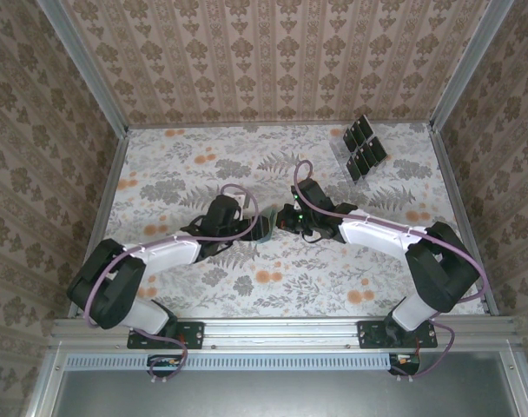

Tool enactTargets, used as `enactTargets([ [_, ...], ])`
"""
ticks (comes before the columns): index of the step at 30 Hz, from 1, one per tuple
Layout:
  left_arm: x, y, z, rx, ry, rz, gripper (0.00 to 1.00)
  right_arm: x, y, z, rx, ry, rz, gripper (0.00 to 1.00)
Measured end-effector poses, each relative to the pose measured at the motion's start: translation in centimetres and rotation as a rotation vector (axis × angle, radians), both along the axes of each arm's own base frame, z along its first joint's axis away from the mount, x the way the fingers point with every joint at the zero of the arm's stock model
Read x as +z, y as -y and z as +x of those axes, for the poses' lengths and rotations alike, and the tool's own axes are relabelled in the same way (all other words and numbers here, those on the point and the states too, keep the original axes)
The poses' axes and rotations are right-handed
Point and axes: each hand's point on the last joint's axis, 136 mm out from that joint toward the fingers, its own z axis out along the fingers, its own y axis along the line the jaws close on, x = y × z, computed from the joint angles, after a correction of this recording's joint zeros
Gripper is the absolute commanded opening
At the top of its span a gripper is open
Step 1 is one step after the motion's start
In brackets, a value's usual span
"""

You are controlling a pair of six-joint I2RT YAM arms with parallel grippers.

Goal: Put the credit cards into the card holder
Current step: Open the card holder at the center of the table.

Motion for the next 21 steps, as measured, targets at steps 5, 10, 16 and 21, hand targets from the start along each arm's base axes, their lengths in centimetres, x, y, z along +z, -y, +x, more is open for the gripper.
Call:
enactTargets([
  [5, -0.6, 0.2, -0.2, -0.007, -0.01, 0.009, 0.74, 0.0, 0.0, 0.0, -0.002, -0.002, 0.002, 0.0],
  [10, -1.2, -0.1, 0.0, 0.006, -0.018, 0.03, 0.74, 0.0, 0.0, 0.0, -0.006, -0.007, 0.006, 0.0],
  [16, -1.6, -1.3, 0.8, 0.069, -0.01, 0.095, 0.7, 0.1, 0.0, 0.0, -0.007, -0.008, 0.009, 0.0],
  [21, -2.4, -2.6, 0.8, 0.115, -0.024, 0.154, 0.53, 0.1, 0.0, -0.1, -0.007, -0.008, 0.009, 0.0],
])
